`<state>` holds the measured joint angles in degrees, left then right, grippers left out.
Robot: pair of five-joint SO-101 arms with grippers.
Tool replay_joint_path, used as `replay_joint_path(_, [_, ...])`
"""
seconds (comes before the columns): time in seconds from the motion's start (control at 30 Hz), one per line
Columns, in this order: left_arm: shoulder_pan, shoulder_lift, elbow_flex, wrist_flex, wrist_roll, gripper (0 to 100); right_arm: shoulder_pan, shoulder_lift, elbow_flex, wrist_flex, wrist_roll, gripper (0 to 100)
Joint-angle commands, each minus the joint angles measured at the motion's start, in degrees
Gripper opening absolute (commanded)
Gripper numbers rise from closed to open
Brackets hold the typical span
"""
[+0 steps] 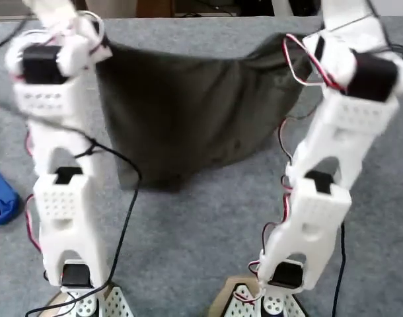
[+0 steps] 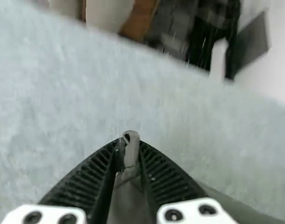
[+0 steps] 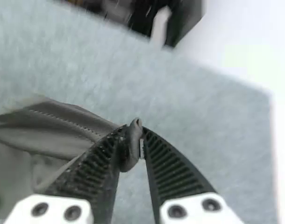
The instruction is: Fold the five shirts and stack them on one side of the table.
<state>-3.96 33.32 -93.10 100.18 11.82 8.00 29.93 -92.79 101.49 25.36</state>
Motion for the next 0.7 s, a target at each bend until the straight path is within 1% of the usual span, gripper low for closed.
replay_joint_path(0.0, [-1.0, -10.4, -2.4, 0.8, -0.4, 2, -2.0, -13.0, -2.0, 0.9, -0.2, 0.5])
replay_joint_path(0.2, [-1.0, -23.3, -2.4, 0.8, -0.5, 2, -7.0, -28.9, -2.0, 0.8, -0.2, 0.5])
replay_joint_path(0.3, [-0.6, -30.0, -1.1, 0.8, -3.6, 2, -8.1, -35.3, -2.0, 0.6, -0.2, 0.5])
replay_joint_path(0.4, [-0.4, -37.9, 3.3, 0.8, -5.3, 2, -8.2, -40.2, -2.2, 0.4, -0.2, 0.5])
replay_joint_path(0.5, [-0.4, -46.1, 13.2, 0.8, -6.2, 2, -8.0, -44.1, -2.1, -1.1, -0.2, 0.5])
replay_joint_path(0.67, [-0.4, -60.0, 35.7, 0.7, -8.6, 2, -8.0, -47.1, -2.1, -3.9, -0.2, 0.5])
